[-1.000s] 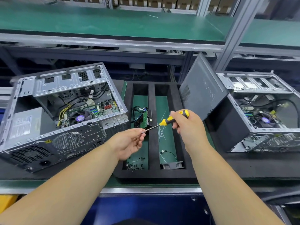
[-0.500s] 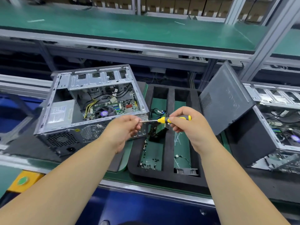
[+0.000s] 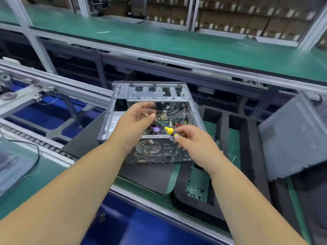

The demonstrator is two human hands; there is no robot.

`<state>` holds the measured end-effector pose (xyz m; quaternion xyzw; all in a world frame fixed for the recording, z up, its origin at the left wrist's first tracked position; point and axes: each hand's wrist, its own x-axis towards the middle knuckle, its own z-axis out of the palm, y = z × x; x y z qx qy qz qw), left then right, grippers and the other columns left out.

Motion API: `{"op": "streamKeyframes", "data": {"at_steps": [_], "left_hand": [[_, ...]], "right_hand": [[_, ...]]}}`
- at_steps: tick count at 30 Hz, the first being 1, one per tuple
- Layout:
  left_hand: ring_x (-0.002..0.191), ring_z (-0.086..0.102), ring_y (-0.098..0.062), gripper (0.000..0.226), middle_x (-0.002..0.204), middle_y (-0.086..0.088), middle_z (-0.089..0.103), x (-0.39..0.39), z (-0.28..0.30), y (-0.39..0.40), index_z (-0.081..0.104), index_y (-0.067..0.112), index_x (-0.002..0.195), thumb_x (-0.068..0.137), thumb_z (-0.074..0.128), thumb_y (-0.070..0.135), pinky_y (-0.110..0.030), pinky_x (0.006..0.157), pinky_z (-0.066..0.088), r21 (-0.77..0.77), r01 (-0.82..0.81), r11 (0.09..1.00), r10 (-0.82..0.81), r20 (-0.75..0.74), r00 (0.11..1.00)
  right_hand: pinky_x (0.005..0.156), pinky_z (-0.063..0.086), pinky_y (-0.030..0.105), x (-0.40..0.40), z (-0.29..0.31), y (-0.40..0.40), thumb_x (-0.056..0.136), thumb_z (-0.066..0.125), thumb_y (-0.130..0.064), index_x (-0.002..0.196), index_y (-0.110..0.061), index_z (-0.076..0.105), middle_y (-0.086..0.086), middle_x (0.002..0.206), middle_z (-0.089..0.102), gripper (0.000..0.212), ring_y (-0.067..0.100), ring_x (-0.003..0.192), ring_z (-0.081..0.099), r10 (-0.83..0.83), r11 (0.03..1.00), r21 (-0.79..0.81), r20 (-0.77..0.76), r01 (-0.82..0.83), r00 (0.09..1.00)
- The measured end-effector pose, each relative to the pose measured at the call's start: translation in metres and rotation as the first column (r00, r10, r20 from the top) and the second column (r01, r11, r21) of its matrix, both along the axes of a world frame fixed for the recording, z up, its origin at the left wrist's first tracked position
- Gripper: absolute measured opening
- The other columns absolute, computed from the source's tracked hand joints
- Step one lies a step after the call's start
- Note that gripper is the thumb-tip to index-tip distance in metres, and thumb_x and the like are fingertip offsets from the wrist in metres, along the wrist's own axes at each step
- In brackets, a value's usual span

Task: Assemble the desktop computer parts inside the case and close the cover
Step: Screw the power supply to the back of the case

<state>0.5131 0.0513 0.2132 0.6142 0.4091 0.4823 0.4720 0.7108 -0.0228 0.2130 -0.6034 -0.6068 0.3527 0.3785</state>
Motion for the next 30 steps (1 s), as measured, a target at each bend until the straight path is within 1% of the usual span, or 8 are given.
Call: {"op": "streamKeyframes", "data": {"at_steps": [2, 4, 7, 10, 12, 19, 25, 30], "left_hand": [[0.102, 0.058, 0.009, 0.034, 0.116, 0.014, 0.062, -0.021, -0.004, 0.011, 0.054, 0.037, 0.129, 0.096, 0.059, 0.031, -0.006, 0.079, 0.041, -0.059, 0.003, 0.998, -0.005, -0.038, 0.999], [0.109, 0.054, 0.010, 0.038, 0.123, 0.019, 0.057, -0.044, -0.011, 0.024, 0.049, 0.036, 0.135, 0.097, 0.053, 0.038, -0.007, 0.085, 0.038, -0.024, -0.024, 0.999, 0.018, -0.234, 0.972], [0.128, 0.045, -0.013, 0.038, 0.136, 0.005, 0.052, -0.079, -0.025, 0.047, 0.053, 0.026, 0.134, 0.099, 0.048, 0.038, -0.028, 0.105, 0.034, 0.231, 0.040, 0.972, 0.128, -0.664, 0.737], [0.139, 0.030, -0.023, 0.048, 0.149, -0.004, 0.040, -0.106, -0.043, 0.063, 0.044, 0.020, 0.143, 0.099, 0.043, 0.041, -0.033, 0.115, 0.019, 0.313, 0.276, 0.909, 0.157, -0.870, 0.468], [0.146, 0.015, -0.024, 0.056, 0.158, -0.005, 0.027, -0.117, -0.055, 0.069, 0.033, 0.021, 0.150, 0.101, 0.035, 0.047, -0.033, 0.120, 0.005, 0.262, 0.370, 0.891, 0.117, -0.921, 0.371], [0.146, 0.014, -0.027, 0.086, 0.160, -0.006, 0.020, -0.127, -0.059, 0.076, 0.026, 0.028, 0.153, 0.081, 0.013, 0.074, -0.041, 0.121, 0.005, 0.214, 0.477, 0.853, 0.053, -0.943, 0.329], [0.146, 0.010, -0.024, 0.068, 0.160, -0.004, 0.019, -0.140, -0.060, 0.079, 0.030, 0.030, 0.151, 0.093, 0.040, 0.062, -0.042, 0.121, 0.000, 0.184, 0.546, 0.817, -0.080, -0.903, 0.423], [0.148, 0.004, -0.022, 0.064, 0.162, -0.001, 0.014, -0.147, -0.057, 0.077, 0.025, 0.033, 0.152, 0.095, 0.039, 0.058, -0.040, 0.121, -0.003, 0.115, 0.595, 0.795, -0.164, -0.904, 0.395]], "right_hand": [[0.079, 0.053, 0.034, -0.018, -0.003, 0.009, 0.101, 0.053, -0.028, 0.098, -0.040, 0.059, -0.012, 0.093, 0.069, 0.013, 0.006, 0.082, 0.064, -0.031, 1.000, -0.003, 0.027, 0.031, 0.999], [0.072, 0.050, 0.031, -0.033, -0.008, 0.019, 0.103, 0.047, -0.029, 0.097, -0.038, 0.055, -0.015, 0.094, 0.068, 0.014, 0.006, 0.081, 0.061, -0.098, 0.995, 0.004, 0.073, 0.098, 0.992], [0.074, 0.051, 0.038, -0.053, -0.018, 0.032, 0.104, 0.042, -0.031, 0.105, -0.032, 0.052, -0.010, 0.101, 0.065, 0.011, 0.018, 0.086, 0.062, -0.212, 0.976, -0.019, 0.183, 0.219, 0.960], [0.077, 0.050, 0.043, -0.073, -0.030, 0.038, 0.105, 0.039, -0.032, 0.112, -0.026, 0.053, 0.000, 0.097, 0.062, 0.017, 0.024, 0.087, 0.060, -0.294, 0.943, -0.066, 0.297, 0.327, 0.909], [0.067, 0.046, 0.038, -0.084, -0.036, 0.038, 0.105, 0.039, -0.031, 0.112, -0.026, 0.052, -0.002, 0.088, 0.060, 0.016, 0.020, 0.081, 0.057, -0.366, 0.915, -0.043, 0.335, 0.402, 0.868], [0.062, 0.035, 0.033, -0.114, -0.037, 0.044, 0.106, 0.036, -0.033, 0.119, -0.021, 0.052, -0.005, 0.088, 0.055, 0.024, 0.013, 0.078, 0.052, -0.543, 0.807, -0.012, 0.377, 0.590, 0.750], [0.068, 0.039, 0.035, -0.136, -0.040, 0.018, 0.105, 0.037, -0.032, 0.119, -0.020, 0.053, 0.001, 0.099, 0.059, 0.024, 0.013, 0.080, 0.053, -0.614, 0.755, -0.009, 0.341, 0.656, 0.712], [0.081, 0.045, 0.039, -0.151, -0.043, -0.004, 0.105, 0.037, -0.032, 0.119, -0.022, 0.053, -0.002, 0.107, 0.055, 0.023, 0.022, 0.095, 0.053, -0.648, 0.735, 0.004, 0.300, 0.678, 0.700]]}}
